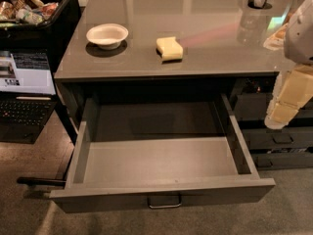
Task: Close top drawer
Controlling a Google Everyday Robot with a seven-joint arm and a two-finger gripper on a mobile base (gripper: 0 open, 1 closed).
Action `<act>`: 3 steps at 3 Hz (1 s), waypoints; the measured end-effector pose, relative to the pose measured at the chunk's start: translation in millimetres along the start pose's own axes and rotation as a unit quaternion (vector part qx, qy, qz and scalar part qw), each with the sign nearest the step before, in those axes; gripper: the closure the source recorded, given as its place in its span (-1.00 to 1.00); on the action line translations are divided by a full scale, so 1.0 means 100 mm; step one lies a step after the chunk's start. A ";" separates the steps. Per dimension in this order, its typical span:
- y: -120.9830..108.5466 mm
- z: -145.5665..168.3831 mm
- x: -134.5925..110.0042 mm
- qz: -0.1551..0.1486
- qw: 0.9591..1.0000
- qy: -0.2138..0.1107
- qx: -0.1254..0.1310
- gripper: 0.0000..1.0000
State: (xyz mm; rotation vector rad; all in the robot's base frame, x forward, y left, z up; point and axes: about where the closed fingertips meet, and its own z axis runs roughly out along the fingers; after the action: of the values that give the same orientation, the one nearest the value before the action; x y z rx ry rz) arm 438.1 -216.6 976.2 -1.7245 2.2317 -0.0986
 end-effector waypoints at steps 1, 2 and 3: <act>0.01 0.03 0.01 -0.002 1.000 -0.005 0.001 -1.00; 0.07 0.32 0.17 0.002 1.000 -0.028 -0.013 -1.00; 0.13 0.57 0.30 0.008 0.999 -0.047 -0.024 -1.00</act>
Offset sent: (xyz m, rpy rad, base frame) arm -0.0029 -0.0283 -0.1009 0.1594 0.0474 0.0185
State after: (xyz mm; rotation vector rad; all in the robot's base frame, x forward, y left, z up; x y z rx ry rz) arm 435.4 -233.8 912.9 -1.6980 2.1964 0.0392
